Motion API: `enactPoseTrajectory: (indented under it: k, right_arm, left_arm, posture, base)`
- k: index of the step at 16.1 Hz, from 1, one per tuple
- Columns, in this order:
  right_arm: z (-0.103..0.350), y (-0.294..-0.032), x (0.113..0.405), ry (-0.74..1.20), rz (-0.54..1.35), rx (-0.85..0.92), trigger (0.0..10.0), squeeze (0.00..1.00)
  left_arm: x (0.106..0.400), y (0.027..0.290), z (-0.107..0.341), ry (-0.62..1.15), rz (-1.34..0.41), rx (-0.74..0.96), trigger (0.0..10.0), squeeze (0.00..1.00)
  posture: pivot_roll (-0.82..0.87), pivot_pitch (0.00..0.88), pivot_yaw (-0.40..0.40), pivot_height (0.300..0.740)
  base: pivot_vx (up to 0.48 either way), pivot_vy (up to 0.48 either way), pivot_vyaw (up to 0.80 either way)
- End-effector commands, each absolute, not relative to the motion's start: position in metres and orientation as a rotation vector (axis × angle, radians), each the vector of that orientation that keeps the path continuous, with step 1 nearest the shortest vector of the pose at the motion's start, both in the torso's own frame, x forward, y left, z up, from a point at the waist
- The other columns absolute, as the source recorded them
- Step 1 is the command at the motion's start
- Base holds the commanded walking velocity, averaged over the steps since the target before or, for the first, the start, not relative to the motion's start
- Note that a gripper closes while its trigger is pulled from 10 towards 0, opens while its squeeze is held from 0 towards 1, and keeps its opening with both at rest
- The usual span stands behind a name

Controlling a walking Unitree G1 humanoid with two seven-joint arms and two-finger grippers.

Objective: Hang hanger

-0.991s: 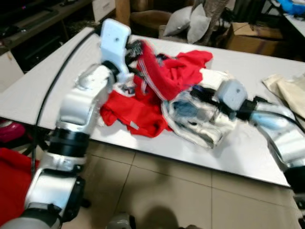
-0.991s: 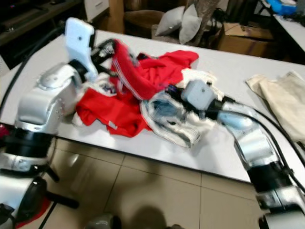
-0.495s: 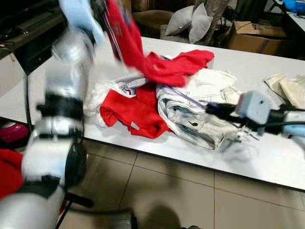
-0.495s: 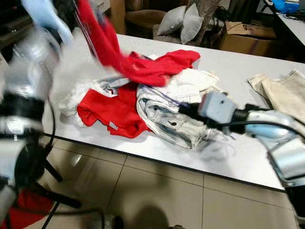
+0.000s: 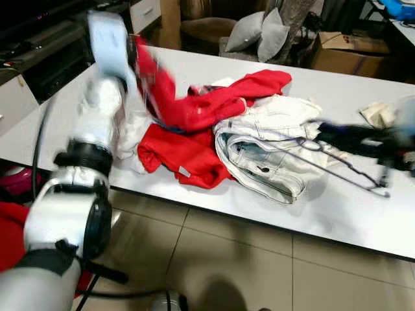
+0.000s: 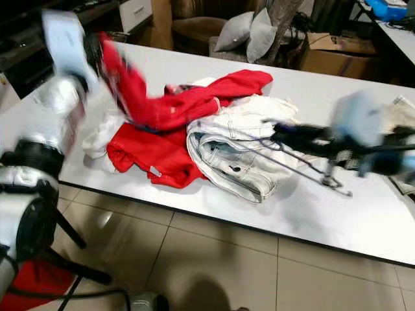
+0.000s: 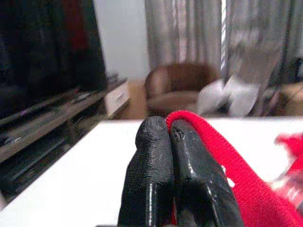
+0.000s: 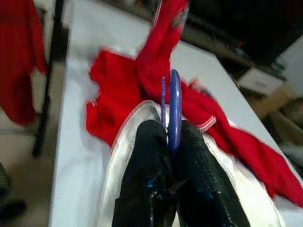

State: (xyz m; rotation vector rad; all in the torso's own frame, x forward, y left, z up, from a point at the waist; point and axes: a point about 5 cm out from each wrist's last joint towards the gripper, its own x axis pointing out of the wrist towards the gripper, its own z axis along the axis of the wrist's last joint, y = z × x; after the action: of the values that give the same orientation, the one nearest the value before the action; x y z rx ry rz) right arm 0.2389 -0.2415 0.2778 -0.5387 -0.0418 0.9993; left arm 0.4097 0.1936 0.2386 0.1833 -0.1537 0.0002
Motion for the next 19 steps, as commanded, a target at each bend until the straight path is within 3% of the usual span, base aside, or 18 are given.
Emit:
enactPoseTrajectory:
  k: [1,5,6,7,10,12,14,17,19]
  right_arm:
    - [0.296,-0.246,0.232,-0.096,0.991,-0.511,10.0,0.0]
    - [0.321,-0.256,0.233,-0.313,0.85,-0.385,10.0,0.0]
    - [0.324,-0.253,0.234,-0.351,0.812,-0.345,10.0,0.0]
    - [0.32,-0.247,0.235,-0.354,0.78,-0.321,10.0,0.0]
    - [0.298,-0.237,0.236,-0.291,0.753,-0.299,10.0,0.0]
    - [0.29,-0.229,0.239,-0.273,0.737,-0.26,10.0,0.0]
    - [0.282,-0.221,0.243,-0.261,0.736,-0.25,10.0,0.0]
    - [0.279,-0.217,0.243,-0.242,0.734,-0.246,10.0,0.0]
    - [0.271,-0.207,0.246,-0.194,0.768,-0.236,10.0,0.0]
  left_arm:
    - [0.409,0.195,0.235,-0.162,-0.005,0.218,10.0,0.0]
    - [0.394,0.179,0.205,-0.085,-0.206,0.19,10.0,0.0]
    - [0.384,0.167,0.2,-0.082,-0.351,0.163,10.0,0.07]
    - [0.368,0.165,0.192,-0.05,-0.445,0.25,10.0,1.0]
    - [0.324,0.194,0.178,0.151,-0.524,0.43,10.0,1.0]
    - [0.296,0.216,0.184,0.231,-0.56,0.45,10.0,1.0]
    - [0.274,0.225,0.192,0.189,-0.599,0.237,10.0,1.0]
    - [0.245,0.23,0.199,0.212,-0.69,0.183,10.0,1.0]
    - [0.249,0.219,0.231,0.046,-0.72,0.077,10.0,1.0]
  posture:
    - [0.05,0.011,0.043,0.74]
    - [0.05,0.007,0.056,0.74]
    - [0.05,0.008,0.055,0.74]
    - [0.05,0.01,0.056,0.74]
    - [0.05,0.011,0.057,0.74]
    - [0.09,0.014,0.034,0.74]
    - [0.1,0.014,0.03,0.74]
    - [0.1,0.011,0.023,0.74]
    - [0.1,0.007,0.017,0.74]
  base:
    - [0.0,0.0,0.0]
    - [0.0,0.0,0.0]
    - [0.0,0.0,0.0]
    - [0.0,0.0,0.0]
    - [0.0,0.0,0.0]
    - [0.0,0.0,0.0]
    - [0.0,0.0,0.0]
    - [0.0,0.0,0.0]
    - [0.0,0.0,0.0]
